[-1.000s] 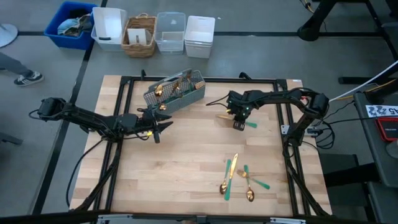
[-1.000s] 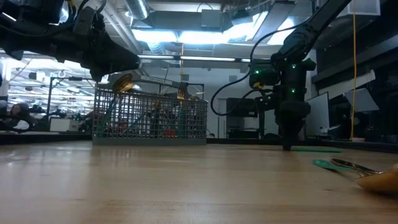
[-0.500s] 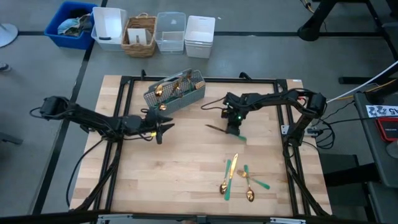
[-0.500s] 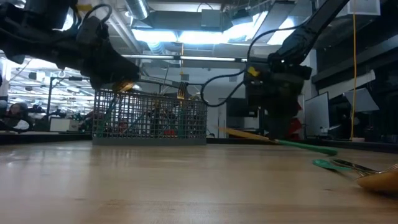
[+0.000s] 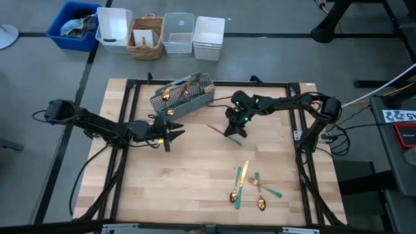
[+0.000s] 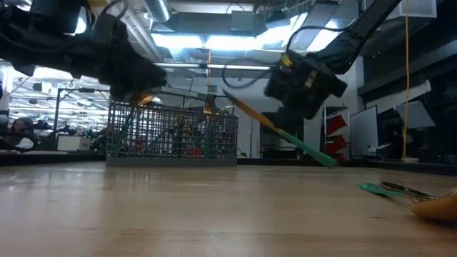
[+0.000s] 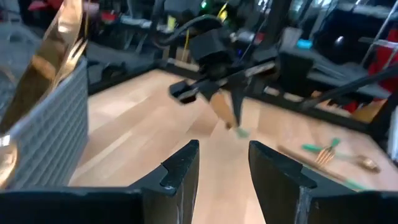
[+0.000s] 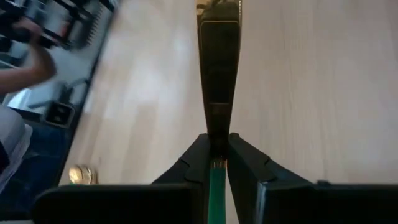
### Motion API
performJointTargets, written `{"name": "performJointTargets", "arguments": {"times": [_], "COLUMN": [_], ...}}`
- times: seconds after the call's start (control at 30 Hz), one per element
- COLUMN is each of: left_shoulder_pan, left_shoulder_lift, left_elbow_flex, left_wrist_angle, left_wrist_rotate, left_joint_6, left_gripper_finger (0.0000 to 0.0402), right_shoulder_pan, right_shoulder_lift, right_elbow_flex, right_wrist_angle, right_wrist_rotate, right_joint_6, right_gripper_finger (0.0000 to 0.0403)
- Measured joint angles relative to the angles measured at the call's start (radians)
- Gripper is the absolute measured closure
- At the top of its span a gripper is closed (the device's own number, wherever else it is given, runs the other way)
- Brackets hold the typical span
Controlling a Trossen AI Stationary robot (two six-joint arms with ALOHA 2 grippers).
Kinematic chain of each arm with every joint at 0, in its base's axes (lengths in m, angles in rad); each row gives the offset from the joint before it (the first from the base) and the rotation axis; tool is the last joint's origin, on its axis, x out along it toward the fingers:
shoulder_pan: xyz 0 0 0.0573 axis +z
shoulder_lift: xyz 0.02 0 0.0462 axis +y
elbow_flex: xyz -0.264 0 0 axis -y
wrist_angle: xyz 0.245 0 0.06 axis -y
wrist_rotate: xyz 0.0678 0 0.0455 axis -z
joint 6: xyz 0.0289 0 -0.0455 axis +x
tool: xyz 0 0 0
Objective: Sort silverware
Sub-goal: Put the knife into the middle left section of the silverware holder
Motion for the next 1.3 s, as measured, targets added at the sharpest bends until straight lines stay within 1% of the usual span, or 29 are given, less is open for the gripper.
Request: {"name": "performJointTargets", "arguments": {"times": [0.2,0.3,0.4,0.53,0.67,0.83,0.97,1.03,1.17,1.3], "left_shoulder_pan": [0.0,0.0,0.0,0.0,0.0,0.0,0.002,0.002,0.002,0.002], "left_shoulder_lift": [-0.052,-0.081,-0.096,-0.098,-0.098,-0.098,-0.098,-0.098,-0.098,-0.098], "left_elbow_flex": [0.0,0.0,0.0,0.0,0.0,0.0,0.0,0.0,0.0,0.0], "left_wrist_angle": [0.043,0.038,0.039,0.039,0.036,0.034,0.034,0.034,0.044,0.077], "left_wrist_rotate": [0.001,0.001,0.001,0.001,0.001,0.001,-0.003,-0.012,-0.015,-0.015], "left_joint_6": [0.073,0.08,0.086,0.097,0.097,0.102,0.127,0.142,0.167,0.195], "left_gripper_finger": [0.0271,0.0271,0.0271,0.0271,0.0271,0.0271,0.0271,0.0271,0.0271,0.0271], "right_shoulder_pan": [-0.001,-0.001,-0.001,-0.001,-0.002,-0.002,-0.002,-0.002,-0.002,-0.002], "right_shoulder_lift": [-0.001,-0.001,-0.002,-0.002,-0.002,-0.002,-0.002,-0.002,-0.001,0.037], "right_elbow_flex": [0.001,0.001,0.001,0.002,0.002,0.002,0.026,0.053,0.128,0.222], "right_wrist_angle": [0.303,0.466,0.645,0.859,0.997,1.078,1.083,1.083,1.078,1.075], "right_wrist_rotate": [-0.048,-0.068,-0.059,0.037,0.158,0.226,0.279,0.298,0.3,0.314], "right_joint_6": [0.091,0.137,0.177,0.184,0.183,0.176,0.175,0.174,0.17,0.146], "right_gripper_finger": [0.0356,0.0356,0.0356,0.0356,0.0356,0.0356,0.0356,0.0356,0.0356,0.0356]}}
